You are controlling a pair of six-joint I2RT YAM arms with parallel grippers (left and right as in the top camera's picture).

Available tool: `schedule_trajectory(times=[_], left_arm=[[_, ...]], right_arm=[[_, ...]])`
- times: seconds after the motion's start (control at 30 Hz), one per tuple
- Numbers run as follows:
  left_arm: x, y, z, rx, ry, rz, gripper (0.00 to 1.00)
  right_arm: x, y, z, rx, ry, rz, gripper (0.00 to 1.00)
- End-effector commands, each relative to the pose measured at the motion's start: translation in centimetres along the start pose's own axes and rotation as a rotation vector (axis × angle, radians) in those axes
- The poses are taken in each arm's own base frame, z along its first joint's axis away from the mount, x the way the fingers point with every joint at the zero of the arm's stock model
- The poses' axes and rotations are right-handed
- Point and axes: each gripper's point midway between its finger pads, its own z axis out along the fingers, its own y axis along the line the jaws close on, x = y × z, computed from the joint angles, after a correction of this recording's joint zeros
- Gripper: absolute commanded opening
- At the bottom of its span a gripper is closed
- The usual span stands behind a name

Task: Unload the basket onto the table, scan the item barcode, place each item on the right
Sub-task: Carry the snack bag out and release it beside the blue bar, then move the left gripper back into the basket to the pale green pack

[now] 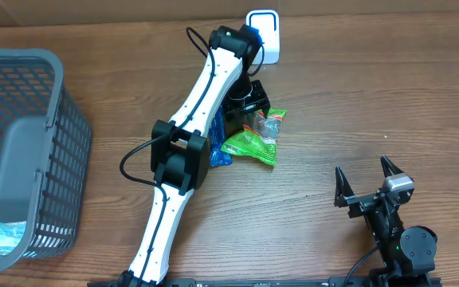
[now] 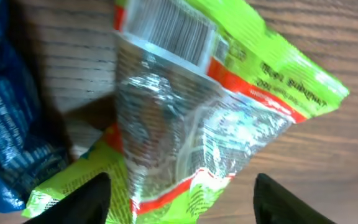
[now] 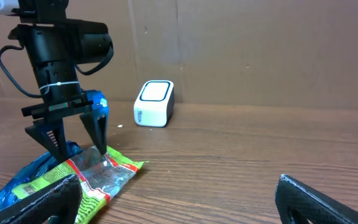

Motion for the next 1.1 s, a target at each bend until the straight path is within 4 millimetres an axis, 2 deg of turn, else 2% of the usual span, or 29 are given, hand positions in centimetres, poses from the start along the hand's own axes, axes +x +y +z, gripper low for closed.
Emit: schedule_trajectory(times=[0.0, 0.1, 0.23, 0.33, 0.4, 0.43, 0.53, 0.7, 0.77, 0.9, 1.07], left_arm=[[0.5, -1.4, -1.6, 0.105, 0.025, 0.104, 0.67], [0.3, -2.0, -3.9, 0.151, -0.017, 0.163, 0.66], [0.2, -2.2, -9.8, 0.189, -0.169, 0.235, 0.68], [1.1, -2.8, -15.8, 0.258, -0.323, 0.325, 0.72], [2.0, -2.4, -19.9, 0.278, -0.433, 0.362, 0.73], [3.1, -1.2, -23.8, 0.283, -0.538, 0.369, 0.73], [4.9, 0.8, -28.7, 0.294, -0.668, 0.387, 0.71], [7.5, 7.1, -36.4, 0.271, -0.897, 0.283, 0.7], [8.4, 10.0, -38.3, 0.252, -0.955, 0.222, 0.7], [9.0, 16.9, -39.5, 0.16, -0.992, 0.046, 0.7], [10.1, 27.0, -37.9, 0.029, -0.944, -0.262, 0.71]], right_arm=[[0.2, 0.1, 0.0, -0.004, -0.004, 0.002, 1.0], [0.2, 0.1, 0.0, -0.004, -0.004, 0.002, 1.0], [0.2, 0.1, 0.0, -0.004, -0.004, 0.002, 1.0], [0.2, 0.1, 0.0, -0.004, -0.004, 0.002, 1.0], [0.2, 0.1, 0.0, -0.004, -0.004, 0.002, 1.0], [0.2, 0.1, 0.0, -0.004, -0.004, 0.002, 1.0], [0.2, 0.1, 0.0, -0.004, -0.004, 0.002, 1.0], [0.2, 0.1, 0.0, -0.004, -0.004, 0.002, 1.0], [0.2, 0.1, 0.0, -0.004, -0.004, 0.002, 1.0], [0.2, 0.1, 0.0, -0.004, -0.004, 0.002, 1.0], [0.2, 0.1, 0.0, -0.004, -0.004, 0.002, 1.0]])
